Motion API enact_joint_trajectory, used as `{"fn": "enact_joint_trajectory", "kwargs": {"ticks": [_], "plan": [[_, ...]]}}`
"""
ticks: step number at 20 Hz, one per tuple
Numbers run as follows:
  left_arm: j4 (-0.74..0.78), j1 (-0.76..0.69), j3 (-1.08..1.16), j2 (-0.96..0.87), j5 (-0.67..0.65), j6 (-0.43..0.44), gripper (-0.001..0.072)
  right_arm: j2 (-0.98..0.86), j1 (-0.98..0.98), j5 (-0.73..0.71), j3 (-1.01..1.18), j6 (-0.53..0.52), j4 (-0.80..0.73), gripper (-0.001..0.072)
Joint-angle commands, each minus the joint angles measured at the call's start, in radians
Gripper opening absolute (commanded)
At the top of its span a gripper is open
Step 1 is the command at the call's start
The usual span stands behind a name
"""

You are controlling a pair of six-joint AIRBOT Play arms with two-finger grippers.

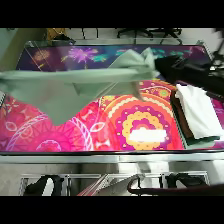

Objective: Fold the shirts.

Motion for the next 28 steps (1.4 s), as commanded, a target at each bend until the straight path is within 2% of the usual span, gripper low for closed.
{"fn": "enact_joint_trajectory", "kwargs": {"ticks": [1,4,7,9,10,13,16,18,21,22,23,24,25,26,28], "plan": [[0.008,0.001,0.163,0.160,0.076,-0.025,0.0012,0.194,-0.016,-0.071,0.039,-0.008,-0.007,0.0016],[0.013,0.001,0.218,0.162,0.053,-0.022,0.0013,0.217,-0.016,-0.054,0.042,-0.007,-0.019,0.0016],[-0.009,0.001,0.163,0.060,-0.006,-0.017,0.0012,0.144,-0.016,-0.021,0.010,0.005,-0.072,0.0016],[-0.087,-0.004,0.064,-0.050,0.030,0.073,0.0012,0.060,-0.016,-0.043,-0.057,0.008,-0.098,0.0016],[-0.122,-0.022,0.016,-0.125,0.064,0.124,0.0012,0.008,-0.015,-0.058,-0.095,0.008,-0.098,0.0016],[-0.123,-0.133,-0.068,-0.420,0.217,0.199,0.0013,-0.209,-0.004,-0.109,-0.202,0.008,-0.097,0.0017],[-0.123,-0.235,0.001,-0.788,0.298,0.233,0.0014,-0.496,0.035,-0.161,-0.229,-0.027,-0.078,0.0016],[-0.124,-0.274,0.134,-1.016,0.248,0.222,0.0015,-0.648,0.039,-0.214,-0.218,-0.095,0.002,0.0016],[-0.124,-0.287,0.384,-1.234,0.064,0.116,0.0020,-0.759,0.013,-0.225,-0.142,-0.117,0.042,0.0026],[-0.124,-0.278,0.465,-1.270,-0.013,0.100,0.0020,-0.762,-0.003,-0.225,-0.112,-0.117,0.042,0.0144],[-0.123,-0.266,0.533,-1.286,-0.081,0.087,0.0021,-0.755,-0.027,-0.216,-0.079,-0.117,0.035,0.0357],[-0.123,-0.249,0.588,-1.287,-0.143,0.071,0.0117,-0.743,-0.055,-0.178,-0.048,-0.116,0.014,0.0422],[-0.123,-0.230,0.630,-1.275,-0.198,0.050,0.0547,-0.724,-0.092,-0.114,-0.025,-0.115,-0.020,0.0422],[-0.117,-0.206,0.657,-1.257,-0.244,0.000,0.0702,-0.700,-0.126,-0.052,-0.019,-0.101,-0.053,0.0421],[-0.111,-0.155,0.669,-1.207,-0.354,-0.043,0.0702,-0.652,-0.193,0.109,-0.019,0.013,-0.163,0.0421]]}}
